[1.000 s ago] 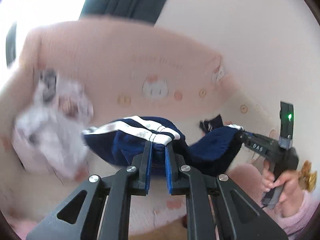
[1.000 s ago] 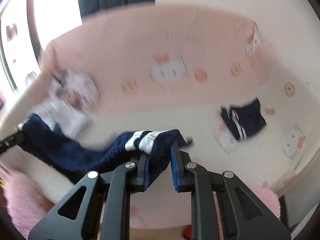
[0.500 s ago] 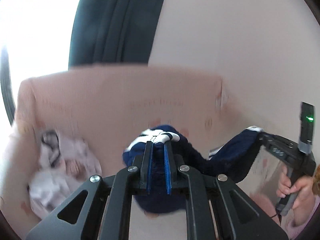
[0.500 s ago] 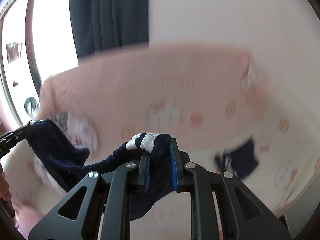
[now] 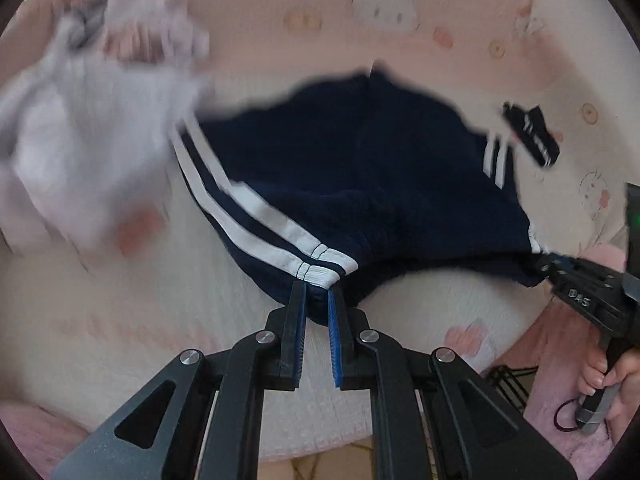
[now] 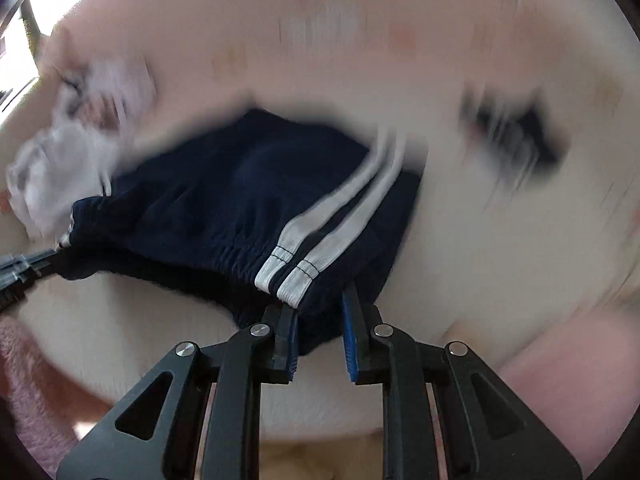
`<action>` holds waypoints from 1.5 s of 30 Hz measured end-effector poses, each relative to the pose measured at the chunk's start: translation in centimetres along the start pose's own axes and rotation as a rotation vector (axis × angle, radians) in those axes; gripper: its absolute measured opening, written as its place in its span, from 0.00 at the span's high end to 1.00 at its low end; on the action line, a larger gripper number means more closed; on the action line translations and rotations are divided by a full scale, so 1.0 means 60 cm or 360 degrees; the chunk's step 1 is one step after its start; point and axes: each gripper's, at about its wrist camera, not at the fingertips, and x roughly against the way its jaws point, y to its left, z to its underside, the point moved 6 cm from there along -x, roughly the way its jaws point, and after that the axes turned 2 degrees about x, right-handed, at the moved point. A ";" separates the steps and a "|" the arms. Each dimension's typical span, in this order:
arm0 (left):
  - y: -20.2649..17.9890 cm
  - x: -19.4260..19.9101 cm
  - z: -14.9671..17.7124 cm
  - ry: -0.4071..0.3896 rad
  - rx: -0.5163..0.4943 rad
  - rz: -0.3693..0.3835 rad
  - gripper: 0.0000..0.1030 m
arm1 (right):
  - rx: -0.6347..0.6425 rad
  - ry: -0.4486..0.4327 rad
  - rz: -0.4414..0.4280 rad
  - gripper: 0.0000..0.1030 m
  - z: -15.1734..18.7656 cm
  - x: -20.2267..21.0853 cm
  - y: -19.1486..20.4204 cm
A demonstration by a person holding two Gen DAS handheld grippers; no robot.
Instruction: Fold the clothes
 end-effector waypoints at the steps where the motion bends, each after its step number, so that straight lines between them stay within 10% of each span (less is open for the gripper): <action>1: 0.004 -0.009 0.005 0.0009 0.0001 -0.0011 0.89 | -0.0006 0.0075 0.0000 0.83 0.009 -0.018 -0.001; 15: 0.006 -0.012 0.039 0.0105 0.0032 0.0098 0.88 | 0.0047 0.0206 -0.0006 0.81 0.016 -0.017 0.023; 23: 0.024 0.089 -0.009 -0.0170 0.0333 0.0781 0.50 | -0.0257 0.0187 -0.0541 0.65 0.014 0.035 -0.018; 37: 0.061 -0.004 0.027 0.0085 0.0384 0.0311 0.53 | -0.0413 -0.0360 -0.0381 0.63 -0.024 0.081 -0.062; 45: 0.056 -0.016 0.034 0.0071 0.0490 0.0497 0.53 | -0.0293 0.0146 -0.0126 0.59 0.018 -0.027 -0.067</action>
